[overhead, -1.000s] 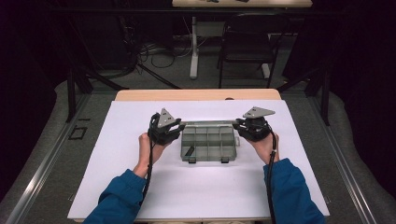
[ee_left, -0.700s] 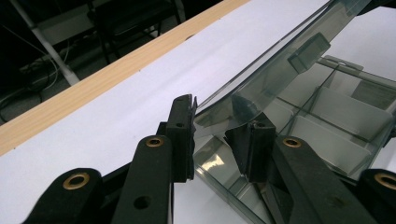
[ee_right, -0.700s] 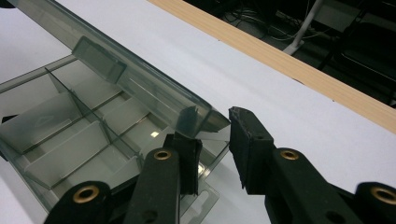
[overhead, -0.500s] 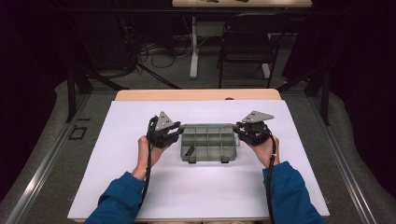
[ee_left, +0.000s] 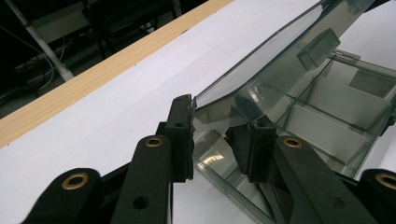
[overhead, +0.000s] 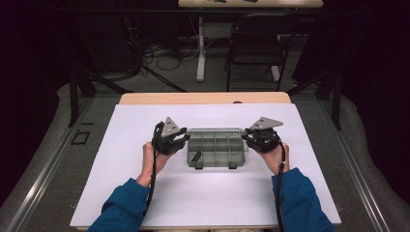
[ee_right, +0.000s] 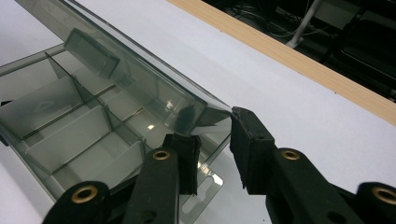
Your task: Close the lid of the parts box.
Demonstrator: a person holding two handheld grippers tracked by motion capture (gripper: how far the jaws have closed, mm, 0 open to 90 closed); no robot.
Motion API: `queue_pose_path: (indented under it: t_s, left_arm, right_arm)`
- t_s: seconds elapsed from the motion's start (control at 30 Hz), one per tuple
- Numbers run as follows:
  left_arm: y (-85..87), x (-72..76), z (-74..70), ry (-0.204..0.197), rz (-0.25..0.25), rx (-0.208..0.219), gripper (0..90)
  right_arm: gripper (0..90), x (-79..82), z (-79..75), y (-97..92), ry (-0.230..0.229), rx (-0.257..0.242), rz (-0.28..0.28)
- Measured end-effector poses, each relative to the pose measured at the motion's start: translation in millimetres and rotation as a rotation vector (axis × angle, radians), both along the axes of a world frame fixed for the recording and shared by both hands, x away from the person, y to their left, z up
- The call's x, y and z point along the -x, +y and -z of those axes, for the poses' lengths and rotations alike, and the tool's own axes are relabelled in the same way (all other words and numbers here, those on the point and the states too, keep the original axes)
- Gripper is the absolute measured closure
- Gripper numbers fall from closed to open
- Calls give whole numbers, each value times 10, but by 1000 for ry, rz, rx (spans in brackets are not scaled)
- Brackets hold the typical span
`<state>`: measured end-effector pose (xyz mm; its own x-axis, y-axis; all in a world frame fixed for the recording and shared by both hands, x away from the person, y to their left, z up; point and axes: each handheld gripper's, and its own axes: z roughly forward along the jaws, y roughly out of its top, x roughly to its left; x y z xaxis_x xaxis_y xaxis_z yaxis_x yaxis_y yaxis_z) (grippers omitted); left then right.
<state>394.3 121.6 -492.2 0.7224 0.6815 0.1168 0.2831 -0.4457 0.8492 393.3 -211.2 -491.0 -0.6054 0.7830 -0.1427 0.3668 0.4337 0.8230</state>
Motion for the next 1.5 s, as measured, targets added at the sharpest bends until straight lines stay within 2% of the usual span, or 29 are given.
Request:
queue_pose_path:
  t_s: [0.47, 0.97, 1.03, 1.13, 1.2, 1.27, 1.4, 1.5]
  left_arm:
    - [2, 44, 40, 11, 5, -18, 671]
    - [2, 49, 62, 32, 12, -20, 651]
    - [3, 49, 56, 41, 24, -15, 596]
    - [6, 70, 10, 74, 73, 16, 379]
    - [-2, 97, -39, 94, 105, 22, 284]
    - [-13, 130, -101, 107, 116, 13, 255]
    - [10, 189, -218, 114, 154, 42, 201]
    - [43, 199, -280, 113, 161, 81, 206]
  right_arm:
    - [717, 45, 39, 2, 9, 6, 7]
    - [715, 71, 80, -4, 16, 19, -1]
    - [714, 71, 79, -4, 16, 18, -1]
    - [713, 69, 81, -5, 17, 18, -2]
    - [713, 69, 81, -4, 18, 19, -2]
    - [713, 68, 82, -5, 18, 19, -2]
    - [713, 71, 80, -2, 19, 21, -1]
    - [713, 73, 80, -1, 19, 23, 0]
